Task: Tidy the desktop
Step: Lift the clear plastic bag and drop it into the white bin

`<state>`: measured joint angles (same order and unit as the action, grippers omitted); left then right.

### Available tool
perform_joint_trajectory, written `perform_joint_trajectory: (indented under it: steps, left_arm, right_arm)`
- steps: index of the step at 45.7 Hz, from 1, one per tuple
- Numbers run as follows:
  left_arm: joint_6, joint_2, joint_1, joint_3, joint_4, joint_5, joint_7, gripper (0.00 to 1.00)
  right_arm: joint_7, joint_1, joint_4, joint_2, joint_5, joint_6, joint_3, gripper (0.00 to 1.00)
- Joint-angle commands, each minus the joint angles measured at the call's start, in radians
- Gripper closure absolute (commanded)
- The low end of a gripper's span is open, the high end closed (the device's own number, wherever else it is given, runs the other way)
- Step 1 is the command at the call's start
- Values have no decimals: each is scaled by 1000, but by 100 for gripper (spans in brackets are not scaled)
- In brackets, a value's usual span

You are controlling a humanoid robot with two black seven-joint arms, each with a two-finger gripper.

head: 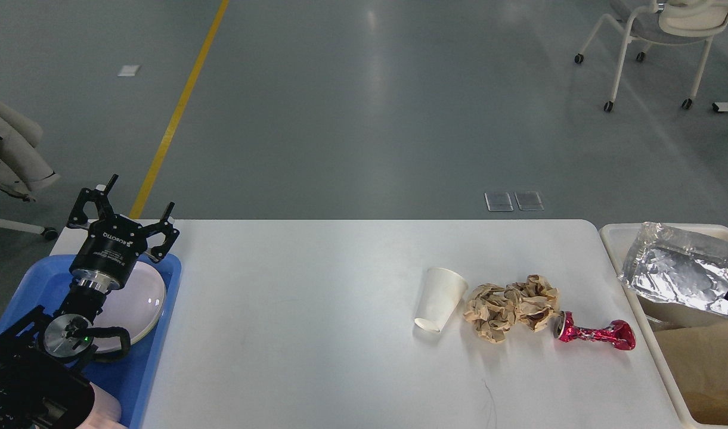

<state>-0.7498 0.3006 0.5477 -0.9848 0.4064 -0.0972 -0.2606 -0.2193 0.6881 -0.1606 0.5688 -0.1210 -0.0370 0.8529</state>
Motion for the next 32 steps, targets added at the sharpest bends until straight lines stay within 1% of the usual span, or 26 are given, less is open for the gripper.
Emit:
perform_joint_trajectory:
  steps: [1,11,15,18,23,27,28,29,32]
  left_arm:
    - [0,0,0,0,0,1,1,0]
    - [0,0,0,0,0,1,1,0]
    - [0,0,0,0,0,1,1,0]
    - [0,0,0,0,0,-1,1,0]
    - [0,0,0,0,0,1,1,0]
    - [0,0,0,0,0,-1,1,0]
    - [1,0,0,0,-1,-1,0,0]
    - [0,0,0,0,0,-1,1,0]
    - [0,0,0,0,0,1,1,0]
  right_arm:
    - [-2,-2,-3,3,9,2,-1,0]
    - [-3,34,-45,48,3,25,2,0]
    - [-6,129,-126,107,-17,43,31,0]
    - [-8,246,-212,166,-72,97,84,0]
    - [-12,540,-408,259,-186,210,164,0]
    - [-12,845,-575,313,-290,314,209,0]
    - [-11,973,-630,318,-345,386,234,0]
    - [-11,1052,-663,318,-380,440,254,0]
    - [-12,1311,-758,310,-477,648,319,0]
